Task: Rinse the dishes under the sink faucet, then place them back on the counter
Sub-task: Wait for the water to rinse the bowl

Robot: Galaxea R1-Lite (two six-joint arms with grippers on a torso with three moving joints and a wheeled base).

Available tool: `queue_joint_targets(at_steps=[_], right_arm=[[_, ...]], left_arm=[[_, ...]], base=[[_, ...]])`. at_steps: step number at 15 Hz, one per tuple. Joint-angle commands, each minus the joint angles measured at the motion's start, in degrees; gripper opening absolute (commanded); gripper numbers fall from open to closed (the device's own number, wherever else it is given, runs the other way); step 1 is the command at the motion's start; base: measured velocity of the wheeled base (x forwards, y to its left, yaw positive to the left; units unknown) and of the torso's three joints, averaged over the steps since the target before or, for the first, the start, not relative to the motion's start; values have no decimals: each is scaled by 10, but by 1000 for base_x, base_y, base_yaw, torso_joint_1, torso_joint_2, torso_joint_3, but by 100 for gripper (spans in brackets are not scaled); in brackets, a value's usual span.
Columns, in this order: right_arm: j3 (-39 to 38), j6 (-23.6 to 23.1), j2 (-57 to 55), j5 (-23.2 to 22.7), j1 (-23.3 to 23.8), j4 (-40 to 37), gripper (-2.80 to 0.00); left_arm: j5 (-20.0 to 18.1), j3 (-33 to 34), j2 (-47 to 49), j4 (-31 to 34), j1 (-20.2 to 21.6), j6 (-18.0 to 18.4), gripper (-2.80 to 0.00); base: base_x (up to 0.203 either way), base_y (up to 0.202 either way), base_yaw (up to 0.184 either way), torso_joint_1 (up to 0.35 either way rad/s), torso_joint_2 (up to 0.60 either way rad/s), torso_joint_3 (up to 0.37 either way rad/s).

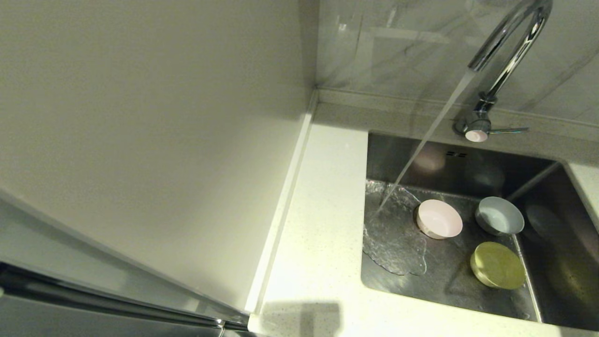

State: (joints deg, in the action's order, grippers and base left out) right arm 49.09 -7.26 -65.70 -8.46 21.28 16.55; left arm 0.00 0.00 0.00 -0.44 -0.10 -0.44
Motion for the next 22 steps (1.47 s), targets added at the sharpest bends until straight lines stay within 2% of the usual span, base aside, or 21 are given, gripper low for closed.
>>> queue_joint_targets(at_steps=[1,5,8,11,13,15,17,19,22], right_arm=[[-85,-21,118,-5,-48,1,-280],[-220,-49,236,-7,-93,-15,-280],[-293,-33,337,-4,-128,-19,-280],[-395,-20,453,39,-180,-21,-280],[-473,-15,525,64,-194,-29,-280],[-490,-10,581,84,-207,-93,-280],[-481,-8,641,76,-210,-158,-280],[-480,-4,658,66,-211,-182,-280],[-485,-14,657,67,-211,-167,-280]], left_arm=[[0,2,0,0,0,0,-280],[0,2,0,0,0,0,-280],[0,2,0,0,0,0,-280],[0,2,0,0,0,0,-280],[0,2,0,0,0,0,-280],[0,2,0,0,0,0,-280],[0,2,0,0,0,0,-280],[0,2,0,0,0,0,-280],[0,2,0,0,0,0,-280]], base=[[0,0,0,0,0,0],[0,0,0,0,0,0],[0,0,0,0,0,0],[0,0,0,0,0,0],[0,0,0,0,0,0],[0,0,0,0,0,0],[0,0,0,0,0,0],[0,0,0,0,0,0],[0,0,0,0,0,0]])
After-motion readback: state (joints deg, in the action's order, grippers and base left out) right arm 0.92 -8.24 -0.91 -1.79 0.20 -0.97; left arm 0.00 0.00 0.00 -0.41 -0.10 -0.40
